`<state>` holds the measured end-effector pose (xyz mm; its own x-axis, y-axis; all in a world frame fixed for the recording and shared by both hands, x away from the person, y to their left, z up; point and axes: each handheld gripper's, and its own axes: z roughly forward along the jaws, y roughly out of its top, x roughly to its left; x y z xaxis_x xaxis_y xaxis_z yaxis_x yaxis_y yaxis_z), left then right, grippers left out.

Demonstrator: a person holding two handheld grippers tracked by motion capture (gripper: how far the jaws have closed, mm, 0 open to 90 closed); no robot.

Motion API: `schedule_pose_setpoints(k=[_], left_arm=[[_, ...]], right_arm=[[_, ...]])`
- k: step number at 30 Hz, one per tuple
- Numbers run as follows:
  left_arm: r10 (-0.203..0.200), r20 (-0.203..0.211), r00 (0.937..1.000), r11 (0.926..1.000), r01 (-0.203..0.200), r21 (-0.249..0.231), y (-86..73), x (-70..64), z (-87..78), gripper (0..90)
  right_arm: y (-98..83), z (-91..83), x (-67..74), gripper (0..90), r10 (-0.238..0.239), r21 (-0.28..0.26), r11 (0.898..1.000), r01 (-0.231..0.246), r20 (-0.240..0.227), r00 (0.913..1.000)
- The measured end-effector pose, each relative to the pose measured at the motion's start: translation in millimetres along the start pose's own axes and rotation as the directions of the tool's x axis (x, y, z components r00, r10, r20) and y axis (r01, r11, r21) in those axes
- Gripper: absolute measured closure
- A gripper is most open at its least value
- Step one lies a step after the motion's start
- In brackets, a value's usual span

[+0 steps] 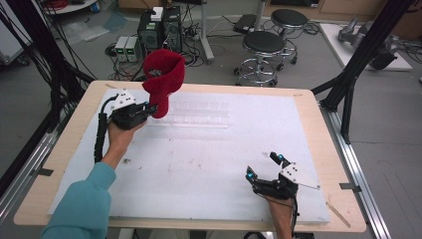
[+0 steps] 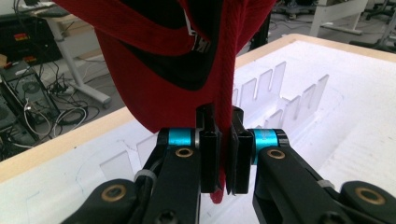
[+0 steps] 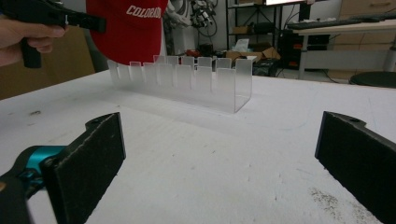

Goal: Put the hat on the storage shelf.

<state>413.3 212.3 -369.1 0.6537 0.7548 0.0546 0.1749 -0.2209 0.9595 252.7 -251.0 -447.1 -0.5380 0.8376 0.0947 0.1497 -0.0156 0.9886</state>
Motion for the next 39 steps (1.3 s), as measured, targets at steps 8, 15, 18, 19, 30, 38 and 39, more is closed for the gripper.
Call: schedule_pose_setpoints(k=[8,15,18,19,30,38,39], left_arm=[[-0.009,-0.005,1.0000,0.9998,0.009,0.015,-5.6,-0.3,6.2,85.3],[-0.033,0.002,0.9995,0.9991,0.033,0.027,-13.4,0.8,7.1,85.3],[-0.042,0.003,0.9991,0.9986,0.042,0.034,-15.8,0.2,5.3,85.2],[-0.037,0.002,0.9993,0.9986,0.037,0.038,-16.8,0.1,4.3,85.1],[-0.080,0.032,0.9962,0.9943,0.078,0.072,-26.6,1.1,-1.5,83.0],[-0.105,0.024,0.9942,0.9901,0.102,0.096,-28.2,0.0,1.0,66.9],[-0.105,0.024,0.9942,0.9901,0.102,0.096,-28.1,-0.4,1.3,64.2]], right_arm=[[-2.7,2.7,-3.3,0.4,0.014,0.000,1.000,-0.014,0.006,0.9999],[-3.3,3.1,-3.0,0.4,0.007,-0.005,1.000,-0.007,0.010,0.9999],[-3.8,2.6,-2.3,0.4,-0.001,-0.012,1.000,0.001,0.012,0.9999],[-3.9,2.3,-1.7,0.4,-0.005,-0.013,1.000,0.005,0.011,0.9999],[-4.8,1.8,1.6,0.4,-0.026,-0.015,1.000,0.027,0.022,0.9994],[-5.2,1.2,1.4,0.4,-0.025,-0.025,0.999,0.026,0.027,0.9993],[-5.2,1.2,1.4,0.4,-0.025,-0.025,0.999,0.026,0.028,0.9993]])
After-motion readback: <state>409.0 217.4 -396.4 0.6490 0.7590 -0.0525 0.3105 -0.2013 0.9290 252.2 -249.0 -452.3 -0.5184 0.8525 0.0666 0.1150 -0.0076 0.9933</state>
